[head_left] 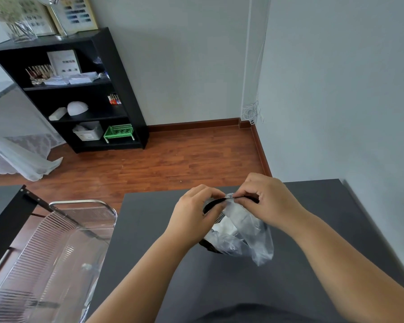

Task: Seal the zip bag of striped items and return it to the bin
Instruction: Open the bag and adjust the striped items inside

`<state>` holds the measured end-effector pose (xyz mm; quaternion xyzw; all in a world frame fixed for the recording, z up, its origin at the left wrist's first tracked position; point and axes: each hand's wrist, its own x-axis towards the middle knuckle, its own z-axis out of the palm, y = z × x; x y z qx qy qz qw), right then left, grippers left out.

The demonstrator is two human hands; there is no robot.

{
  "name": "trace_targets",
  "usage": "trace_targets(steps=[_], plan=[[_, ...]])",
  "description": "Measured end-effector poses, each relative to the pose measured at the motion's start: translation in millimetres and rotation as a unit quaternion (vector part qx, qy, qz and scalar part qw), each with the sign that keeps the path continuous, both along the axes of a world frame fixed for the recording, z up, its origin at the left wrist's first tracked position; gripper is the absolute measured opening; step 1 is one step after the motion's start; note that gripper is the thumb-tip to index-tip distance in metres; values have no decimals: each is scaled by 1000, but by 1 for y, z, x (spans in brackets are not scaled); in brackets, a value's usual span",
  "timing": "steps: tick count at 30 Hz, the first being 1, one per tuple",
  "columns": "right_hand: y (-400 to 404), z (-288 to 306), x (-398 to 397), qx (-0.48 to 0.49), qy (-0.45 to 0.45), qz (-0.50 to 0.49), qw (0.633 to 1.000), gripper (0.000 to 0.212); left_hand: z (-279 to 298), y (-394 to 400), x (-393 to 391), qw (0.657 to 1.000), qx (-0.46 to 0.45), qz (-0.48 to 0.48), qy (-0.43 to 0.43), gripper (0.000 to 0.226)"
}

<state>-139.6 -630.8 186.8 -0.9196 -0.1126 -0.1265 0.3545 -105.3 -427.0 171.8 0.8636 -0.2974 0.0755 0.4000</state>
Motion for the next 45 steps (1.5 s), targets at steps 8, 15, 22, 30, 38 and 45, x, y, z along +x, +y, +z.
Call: trace_targets(steps=[8, 15, 22, 30, 38, 45], plan=[[-12, -13, -7, 195, 275, 13, 941, 23, -5, 6, 2, 994, -44, 90, -43, 9], [6, -12, 1, 52, 171, -7, 984, 9, -8, 16, 0, 998, 25, -37, 33, 19], [16, -11, 5, 76, 183, -19, 980, 27, -4, 18, 5, 999, 16, 37, -12, 10], [0, -5, 2, 93, 186, -24, 978, 16, -8, 29, 1, 999, 17, 3, 33, 16], [9, -7, 4, -15, 89, -57, 994, 16, -2, 12, 8, 998, 57, 6, -22, 7], [-17, -7, -3, 206, 261, -26, 943, 27, -4, 20, 7, 995, 47, 60, -62, 8]])
